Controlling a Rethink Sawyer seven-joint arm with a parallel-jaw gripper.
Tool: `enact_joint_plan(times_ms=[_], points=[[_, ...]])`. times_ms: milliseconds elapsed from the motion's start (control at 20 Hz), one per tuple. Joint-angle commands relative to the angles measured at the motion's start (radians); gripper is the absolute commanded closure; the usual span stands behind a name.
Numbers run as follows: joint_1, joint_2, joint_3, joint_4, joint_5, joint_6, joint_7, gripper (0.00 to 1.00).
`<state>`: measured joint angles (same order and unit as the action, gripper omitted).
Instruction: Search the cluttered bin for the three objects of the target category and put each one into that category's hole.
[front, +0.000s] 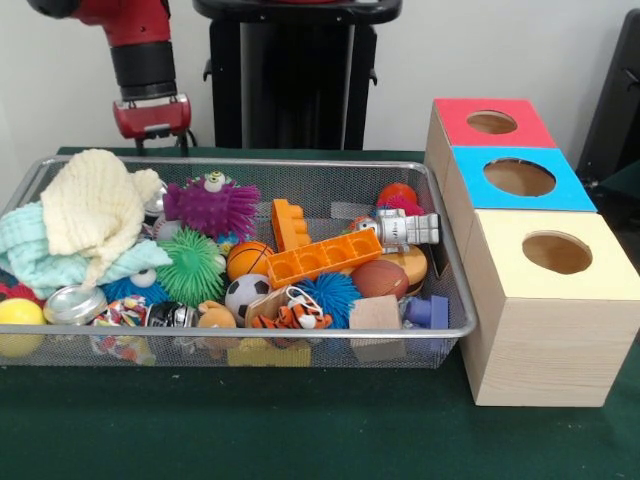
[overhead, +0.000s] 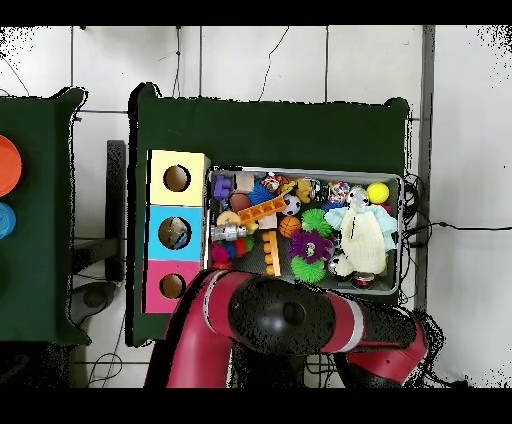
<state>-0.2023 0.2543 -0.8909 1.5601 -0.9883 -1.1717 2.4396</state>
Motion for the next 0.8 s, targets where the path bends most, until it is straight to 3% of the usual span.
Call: enact_joint_plan(times_ms=[50, 300, 450, 650, 800], points=[[-0.027, -0.073, 0.263, -0.114, -0.078, 0.017, 0.286, 0.0], [-0.004, -0.122, 0.296, -0.09, -0.139, 0.041, 0.324, 0.0], [0.043, -0.178, 0.271, -0.08, -0.154, 0.099, 0.331, 0.0], [0.141, -0.21, 0.215, -0.119, -0.265, 0.177, 0.451, 0.0], [0.161, -0.223, 0.217, -0.148, -0.316, 0.202, 0.527, 0.0]])
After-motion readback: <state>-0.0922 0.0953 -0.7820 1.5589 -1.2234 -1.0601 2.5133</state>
